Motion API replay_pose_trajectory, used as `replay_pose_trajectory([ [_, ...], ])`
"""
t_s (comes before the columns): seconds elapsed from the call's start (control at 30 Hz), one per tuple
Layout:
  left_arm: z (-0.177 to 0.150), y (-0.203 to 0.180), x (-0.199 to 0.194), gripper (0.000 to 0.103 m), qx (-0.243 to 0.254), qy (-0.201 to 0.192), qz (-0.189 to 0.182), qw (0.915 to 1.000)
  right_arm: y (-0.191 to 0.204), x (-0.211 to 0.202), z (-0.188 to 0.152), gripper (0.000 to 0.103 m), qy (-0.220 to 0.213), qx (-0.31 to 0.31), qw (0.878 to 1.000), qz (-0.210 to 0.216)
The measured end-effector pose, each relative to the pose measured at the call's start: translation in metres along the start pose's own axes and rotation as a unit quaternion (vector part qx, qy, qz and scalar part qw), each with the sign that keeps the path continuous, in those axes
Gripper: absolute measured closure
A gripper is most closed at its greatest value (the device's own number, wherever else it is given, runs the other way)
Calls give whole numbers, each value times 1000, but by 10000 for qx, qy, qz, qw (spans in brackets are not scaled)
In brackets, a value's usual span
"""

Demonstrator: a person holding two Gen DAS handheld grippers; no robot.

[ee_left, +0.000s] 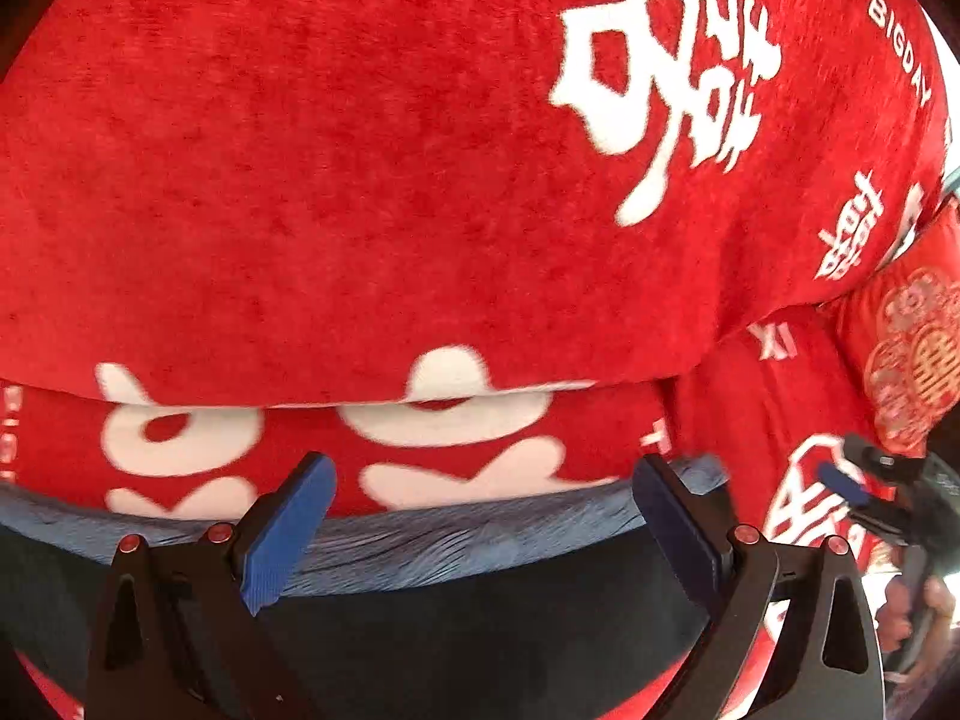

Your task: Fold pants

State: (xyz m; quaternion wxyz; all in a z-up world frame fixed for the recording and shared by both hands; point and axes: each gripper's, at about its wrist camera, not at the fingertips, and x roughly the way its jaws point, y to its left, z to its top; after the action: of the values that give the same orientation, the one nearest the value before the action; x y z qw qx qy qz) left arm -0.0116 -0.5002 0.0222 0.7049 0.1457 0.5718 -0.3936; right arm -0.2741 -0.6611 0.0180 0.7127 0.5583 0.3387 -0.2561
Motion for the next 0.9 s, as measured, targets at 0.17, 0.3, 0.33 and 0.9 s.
replay_pose_trajectory([
  [0.17, -51, 26, 2, 3, 8, 376, 744, 9965, -54, 4, -76, 43, 443, 902, 9948, -140],
  [0.3, -91, 49, 16, 3, -286, 792, 1019, 9912, -94, 39, -112, 87, 804, 1622, 9835, -68],
  [0.33, -97, 52, 18, 3, -342, 822, 1097, 9900, -97, 45, -112, 94, 789, 1671, 9828, -30],
  [0.9, -129, 68, 37, 3, -368, 1062, 1430, 9833, -109, 63, -113, 69, 888, 2029, 9737, 527],
])
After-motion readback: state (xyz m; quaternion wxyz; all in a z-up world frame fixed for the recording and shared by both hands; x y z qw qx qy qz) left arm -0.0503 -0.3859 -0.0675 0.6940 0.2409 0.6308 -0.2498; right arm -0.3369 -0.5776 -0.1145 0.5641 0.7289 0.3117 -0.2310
